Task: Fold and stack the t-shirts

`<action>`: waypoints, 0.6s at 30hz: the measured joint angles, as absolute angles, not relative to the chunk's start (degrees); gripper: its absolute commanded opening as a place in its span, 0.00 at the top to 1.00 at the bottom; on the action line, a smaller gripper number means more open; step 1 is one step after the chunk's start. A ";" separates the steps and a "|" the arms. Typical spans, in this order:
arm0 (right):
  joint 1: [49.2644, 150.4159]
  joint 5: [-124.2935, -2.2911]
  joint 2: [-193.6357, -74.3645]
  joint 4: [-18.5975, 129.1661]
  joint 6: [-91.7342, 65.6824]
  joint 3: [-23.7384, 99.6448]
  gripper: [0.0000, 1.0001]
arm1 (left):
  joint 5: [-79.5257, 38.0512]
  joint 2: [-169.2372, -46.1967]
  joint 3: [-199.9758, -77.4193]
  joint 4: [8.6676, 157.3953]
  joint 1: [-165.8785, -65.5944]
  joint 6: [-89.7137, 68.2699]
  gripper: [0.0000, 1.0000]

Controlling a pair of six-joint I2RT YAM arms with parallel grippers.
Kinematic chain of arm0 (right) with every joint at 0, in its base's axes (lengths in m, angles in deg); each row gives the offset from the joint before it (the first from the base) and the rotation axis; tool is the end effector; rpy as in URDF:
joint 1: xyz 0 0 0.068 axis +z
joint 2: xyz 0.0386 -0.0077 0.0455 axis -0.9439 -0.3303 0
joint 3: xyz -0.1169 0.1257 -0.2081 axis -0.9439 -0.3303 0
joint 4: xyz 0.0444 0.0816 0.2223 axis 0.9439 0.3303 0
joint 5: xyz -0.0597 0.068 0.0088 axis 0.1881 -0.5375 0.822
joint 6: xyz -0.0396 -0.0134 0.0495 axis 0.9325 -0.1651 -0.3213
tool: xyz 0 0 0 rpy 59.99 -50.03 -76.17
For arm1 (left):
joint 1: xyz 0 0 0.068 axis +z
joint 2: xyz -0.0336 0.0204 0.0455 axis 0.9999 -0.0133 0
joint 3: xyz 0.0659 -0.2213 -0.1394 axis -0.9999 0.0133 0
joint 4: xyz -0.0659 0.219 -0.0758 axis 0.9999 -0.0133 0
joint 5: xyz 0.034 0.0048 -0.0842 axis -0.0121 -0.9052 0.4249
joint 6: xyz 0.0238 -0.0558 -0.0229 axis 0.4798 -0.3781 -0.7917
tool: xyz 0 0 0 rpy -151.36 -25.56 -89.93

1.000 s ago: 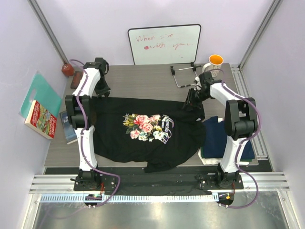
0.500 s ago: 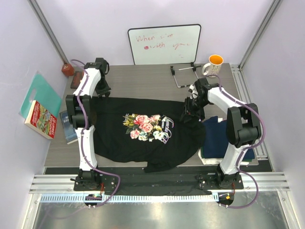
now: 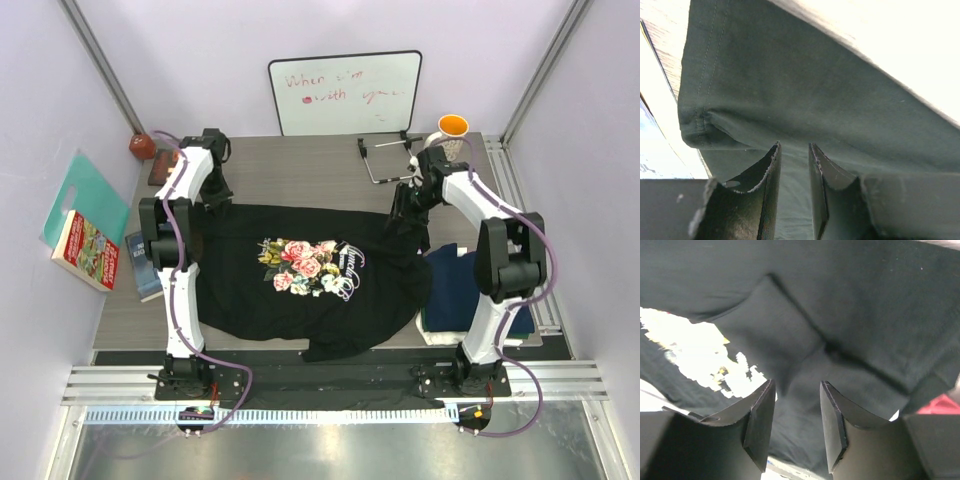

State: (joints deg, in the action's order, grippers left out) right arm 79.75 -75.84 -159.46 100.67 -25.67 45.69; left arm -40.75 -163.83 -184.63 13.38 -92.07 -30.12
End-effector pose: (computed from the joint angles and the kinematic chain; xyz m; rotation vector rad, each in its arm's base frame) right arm 0.3589 0.0748 0.2175 0.1639 2.8096 0.6129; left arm 0.4430 -0.0117 0.1933 -0.7340 2.8300 0.2208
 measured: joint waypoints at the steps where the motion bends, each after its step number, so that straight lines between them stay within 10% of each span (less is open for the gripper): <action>1: 79.75 -75.77 -160.90 100.42 -25.54 45.69 0.53 | -40.79 -163.83 -184.28 13.38 -92.07 -30.08 0.72; 18: 79.75 -73.50 -166.35 100.42 -23.84 46.76 0.49 | -40.90 -163.81 -182.64 13.40 -92.07 -29.69 0.73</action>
